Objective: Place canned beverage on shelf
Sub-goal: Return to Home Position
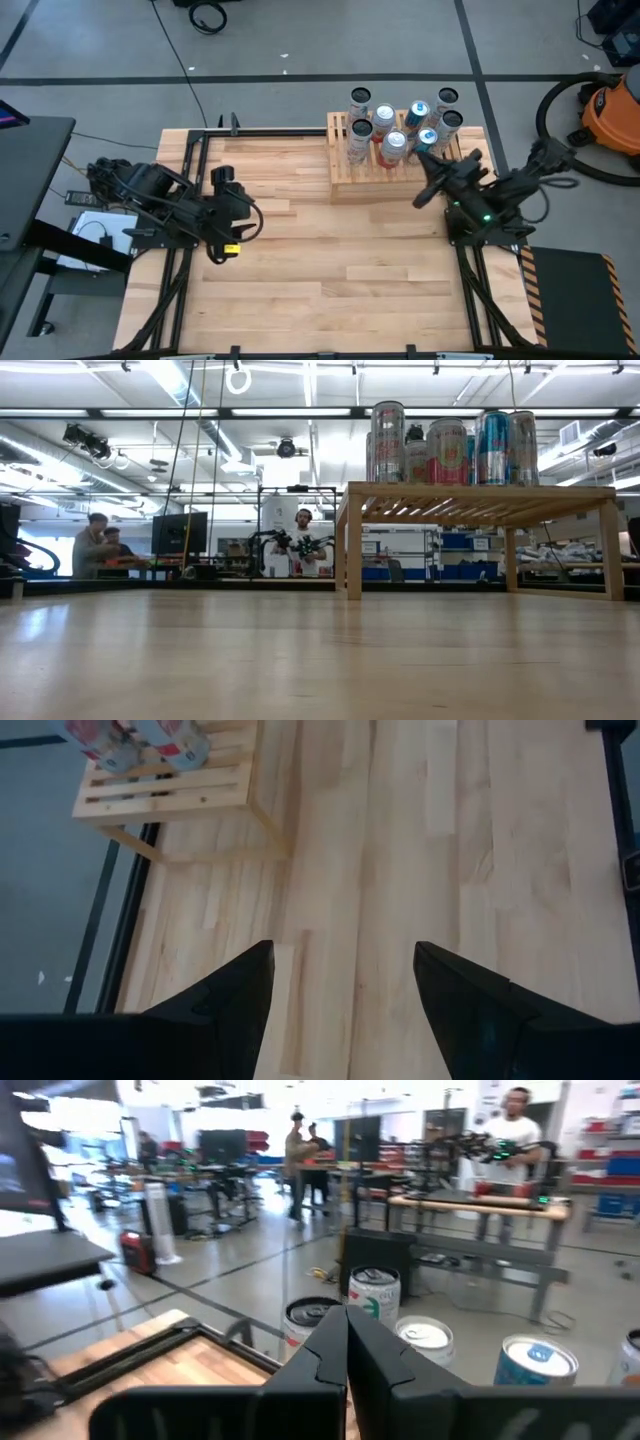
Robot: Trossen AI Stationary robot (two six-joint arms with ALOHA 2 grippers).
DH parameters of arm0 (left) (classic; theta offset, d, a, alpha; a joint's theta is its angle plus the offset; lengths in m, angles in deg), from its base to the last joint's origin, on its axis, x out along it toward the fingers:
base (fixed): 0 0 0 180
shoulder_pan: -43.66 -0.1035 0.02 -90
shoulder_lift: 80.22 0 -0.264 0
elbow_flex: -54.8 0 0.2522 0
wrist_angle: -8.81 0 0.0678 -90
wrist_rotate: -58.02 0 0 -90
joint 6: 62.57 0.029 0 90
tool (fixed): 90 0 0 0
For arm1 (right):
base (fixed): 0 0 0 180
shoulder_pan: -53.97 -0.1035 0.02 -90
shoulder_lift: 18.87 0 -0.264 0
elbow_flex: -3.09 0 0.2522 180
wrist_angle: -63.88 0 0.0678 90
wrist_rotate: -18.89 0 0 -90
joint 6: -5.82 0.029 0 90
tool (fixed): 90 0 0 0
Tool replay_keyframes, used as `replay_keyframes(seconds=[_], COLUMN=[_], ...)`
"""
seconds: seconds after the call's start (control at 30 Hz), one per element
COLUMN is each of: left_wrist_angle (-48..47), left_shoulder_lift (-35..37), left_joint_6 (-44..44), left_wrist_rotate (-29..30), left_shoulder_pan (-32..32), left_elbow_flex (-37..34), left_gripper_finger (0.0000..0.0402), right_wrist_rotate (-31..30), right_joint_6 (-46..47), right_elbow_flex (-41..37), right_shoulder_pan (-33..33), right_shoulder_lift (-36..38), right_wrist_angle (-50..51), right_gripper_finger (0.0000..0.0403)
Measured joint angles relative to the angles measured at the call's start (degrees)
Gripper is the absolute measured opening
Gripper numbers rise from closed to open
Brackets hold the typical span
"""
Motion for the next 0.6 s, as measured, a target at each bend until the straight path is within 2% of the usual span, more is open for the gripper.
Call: replay_keyframes(seconds=[0.27,0.43,0.6], left_wrist_angle=[1.5,1.6,2.1], left_shoulder_lift=[1.7,6.6,13.0], left_joint_6=[0.3,-0.3,0.2], left_wrist_rotate=[0.6,2.3,2.4], left_shoulder_pan=[-0.7,-0.7,-0.9], left_elbow_flex=[0.0,0.0,0.0], left_gripper_finger=[0.0243,0.0243,0.0243], right_wrist_rotate=[2.0,3.4,6.2], right_joint_6=[-2.2,-1.8,-3.5], right_elbow_flex=[0.0,0.0,0.0], right_shoulder_pan=[-8.2,-14.4,-19.9], right_shoulder_lift=[12.6,18.8,21.8], right_wrist_angle=[6.1,12.2,17.8], right_gripper_finger=[0.0007,0.0007,0.0007])
